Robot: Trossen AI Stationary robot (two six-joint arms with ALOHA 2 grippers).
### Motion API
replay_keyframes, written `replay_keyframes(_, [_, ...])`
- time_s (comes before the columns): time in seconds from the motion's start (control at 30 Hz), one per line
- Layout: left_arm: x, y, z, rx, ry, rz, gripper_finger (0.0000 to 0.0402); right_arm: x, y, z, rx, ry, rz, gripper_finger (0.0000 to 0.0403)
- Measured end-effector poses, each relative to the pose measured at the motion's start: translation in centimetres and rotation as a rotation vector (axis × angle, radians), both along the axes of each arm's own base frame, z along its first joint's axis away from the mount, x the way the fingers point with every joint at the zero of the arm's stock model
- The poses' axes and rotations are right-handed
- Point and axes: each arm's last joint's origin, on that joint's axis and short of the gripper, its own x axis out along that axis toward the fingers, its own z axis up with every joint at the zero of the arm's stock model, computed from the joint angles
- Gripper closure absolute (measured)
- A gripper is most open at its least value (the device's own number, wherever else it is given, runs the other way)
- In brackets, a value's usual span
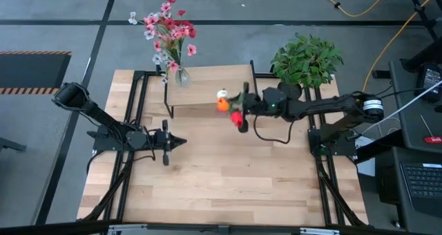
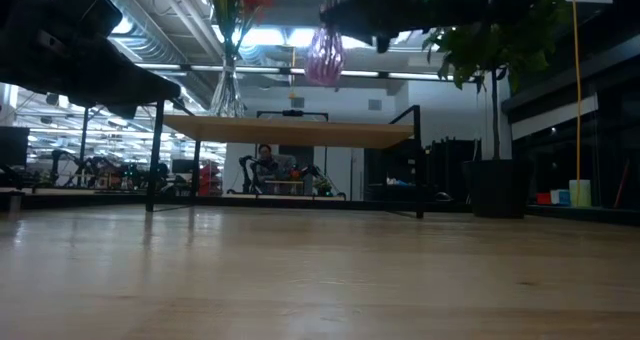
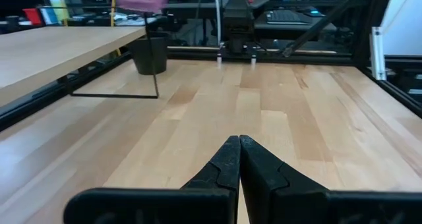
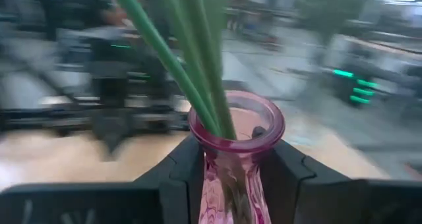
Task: Pick and place flowers into a vace then onto a shelf
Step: Put the pink vase on the shelf
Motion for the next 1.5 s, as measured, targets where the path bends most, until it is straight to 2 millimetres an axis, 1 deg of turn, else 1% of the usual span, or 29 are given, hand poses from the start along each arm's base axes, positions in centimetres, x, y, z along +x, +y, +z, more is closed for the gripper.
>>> replay_keyframes(0.1, [0.0,0.0,0.0,0.001,-0.001,0.013,0.0396,-0.2,-0.7,0.0,-0.006,0.013,-0.154,0.0293])
replay_keyframes(0.27, [0.0,0.0,0.0,0.001,-0.001,0.013,0.0396,-0.6,-2.3,-0.1,0.064,0.009,-0.299,0.0293])
replay_keyframes(0.57, [0.0,0.0,0.0,0.001,-0.001,0.013,0.0396,-1.3,-5.0,0.0,0.093,-0.017,-0.469,0.0293])
replay_keyframes(0.77, [0.0,0.0,0.0,0.002,-0.001,0.013,0.0396,-1.8,-6.5,0.1,0.119,-0.046,-0.526,0.0293])
replay_keyframes(1.0, [0.0,0.0,0.0,0.002,-0.001,0.012,0.0396,-1.7,-6.7,0.2,0.115,-0.038,-0.534,0.0293])
replay_keyframes(1.2, [0.0,0.0,0.0,0.003,-0.001,0.013,0.0396,-0.2,-7.1,0.6,0.091,0.001,-0.533,0.0293])
replay_keyframes(1.33, [0.0,0.0,0.0,0.004,0.000,0.012,0.0396,1.0,-7.6,-0.2,0.093,0.048,-0.535,0.0293])
replay_keyframes(1.5, [0.0,0.0,0.0,0.004,0.001,0.010,0.0396,1.7,-8.0,-1.0,0.094,0.062,-0.543,0.0293])
